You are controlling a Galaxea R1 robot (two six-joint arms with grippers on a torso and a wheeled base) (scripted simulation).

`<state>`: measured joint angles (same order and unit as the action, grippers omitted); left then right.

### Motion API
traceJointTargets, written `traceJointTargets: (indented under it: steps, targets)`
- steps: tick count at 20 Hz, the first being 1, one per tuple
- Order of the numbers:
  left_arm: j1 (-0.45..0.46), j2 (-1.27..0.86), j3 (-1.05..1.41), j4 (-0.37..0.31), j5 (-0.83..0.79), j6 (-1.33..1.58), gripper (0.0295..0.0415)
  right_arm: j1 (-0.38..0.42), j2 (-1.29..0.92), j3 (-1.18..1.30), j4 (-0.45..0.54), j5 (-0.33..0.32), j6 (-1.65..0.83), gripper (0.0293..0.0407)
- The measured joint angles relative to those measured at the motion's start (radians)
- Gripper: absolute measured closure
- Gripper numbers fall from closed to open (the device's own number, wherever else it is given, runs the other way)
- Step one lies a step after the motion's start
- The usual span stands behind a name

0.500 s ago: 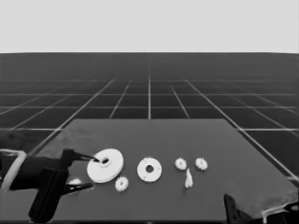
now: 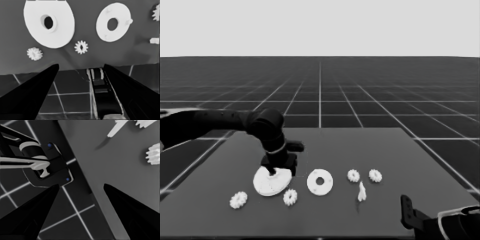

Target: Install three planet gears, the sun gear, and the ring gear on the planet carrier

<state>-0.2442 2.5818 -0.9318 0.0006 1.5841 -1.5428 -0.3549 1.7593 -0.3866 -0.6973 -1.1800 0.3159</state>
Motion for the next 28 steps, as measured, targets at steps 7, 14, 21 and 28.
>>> traceJointTargets:
  steps: [7,14,21,28]
  targets:
    - [0.46,0.03,-0.197,0.397,-0.043,0.062,0.0326,0.0,0.0,0.0,0.0,0.0,0.0,0.0315]
    - [0.504,0.044,-0.253,0.435,-0.069,0.098,0.0363,0.0,0.0,0.0,0.0,0.0,0.0,0.0315]
    - [0.508,0.045,-0.259,0.439,-0.071,0.1,0.0398,0.0,0.0,0.0,0.0,0.0,0.0,0.0315]
    - [0.051,0.005,-0.071,-0.014,-0.01,-0.032,0.0398,0.0,0.0,0.0,0.0,0.0,0.0,0.0315]
